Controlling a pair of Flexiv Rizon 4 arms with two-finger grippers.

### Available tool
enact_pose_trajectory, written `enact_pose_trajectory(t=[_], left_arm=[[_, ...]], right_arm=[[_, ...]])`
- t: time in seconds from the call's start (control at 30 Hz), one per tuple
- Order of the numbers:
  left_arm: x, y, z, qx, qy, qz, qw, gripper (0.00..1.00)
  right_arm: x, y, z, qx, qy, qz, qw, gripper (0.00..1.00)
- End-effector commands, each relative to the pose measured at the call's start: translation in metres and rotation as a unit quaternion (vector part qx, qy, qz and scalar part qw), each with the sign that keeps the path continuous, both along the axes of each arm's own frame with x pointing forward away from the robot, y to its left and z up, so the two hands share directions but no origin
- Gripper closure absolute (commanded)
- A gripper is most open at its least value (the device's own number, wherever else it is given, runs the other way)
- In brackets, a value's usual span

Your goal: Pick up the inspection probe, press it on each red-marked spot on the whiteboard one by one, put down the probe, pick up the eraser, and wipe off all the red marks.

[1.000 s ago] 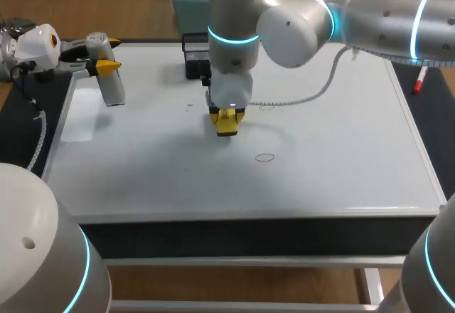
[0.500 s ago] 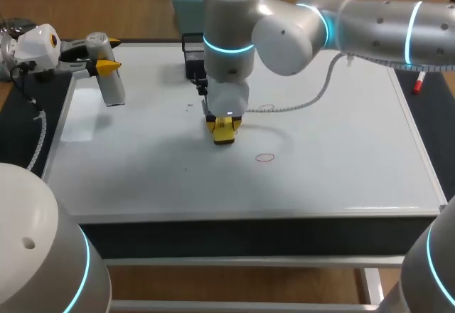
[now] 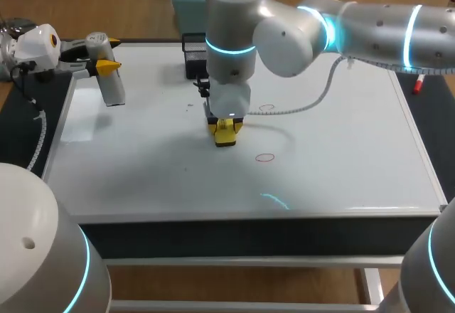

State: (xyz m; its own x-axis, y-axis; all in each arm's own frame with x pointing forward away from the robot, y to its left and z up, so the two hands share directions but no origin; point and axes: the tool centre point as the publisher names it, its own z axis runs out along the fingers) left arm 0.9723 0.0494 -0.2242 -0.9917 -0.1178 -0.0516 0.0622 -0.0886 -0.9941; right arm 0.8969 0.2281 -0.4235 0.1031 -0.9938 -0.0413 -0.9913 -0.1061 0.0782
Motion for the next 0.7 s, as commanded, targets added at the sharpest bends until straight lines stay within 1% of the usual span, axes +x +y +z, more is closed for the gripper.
enact_pose_trajectory(t=[0.03, 0.5, 0.53, 0.6, 0.7], left_arm=[[0.000, 0.000, 0.001, 0.001, 0.000, 0.000, 1.000, 1.00], [0.000, 0.000, 0.001, 0.001, 0.000, 0.000, 1.000, 1.00], [0.000, 0.000, 0.001, 0.001, 0.000, 0.000, 1.000, 1.00], [0.000, 0.000, 0.001, 0.001, 0.000, 0.000, 1.000, 1.00], [0.000, 0.000, 0.001, 0.001, 0.000, 0.000, 1.000, 1.00]], right_arm=[[0.003, -0.005, -0.005, -0.010, -0.001, -0.003, 1.000, 1.00], [0.008, -0.046, 0.000, -0.027, -0.007, -0.042, 0.999, 1.00], [0.008, -0.048, 0.002, -0.027, -0.008, -0.043, 0.999, 1.00], [0.009, -0.053, 0.007, -0.039, -0.021, -0.038, 0.998, 1.00], [0.013, -0.060, 0.019, -0.028, -0.021, -0.038, 0.999, 1.00]])
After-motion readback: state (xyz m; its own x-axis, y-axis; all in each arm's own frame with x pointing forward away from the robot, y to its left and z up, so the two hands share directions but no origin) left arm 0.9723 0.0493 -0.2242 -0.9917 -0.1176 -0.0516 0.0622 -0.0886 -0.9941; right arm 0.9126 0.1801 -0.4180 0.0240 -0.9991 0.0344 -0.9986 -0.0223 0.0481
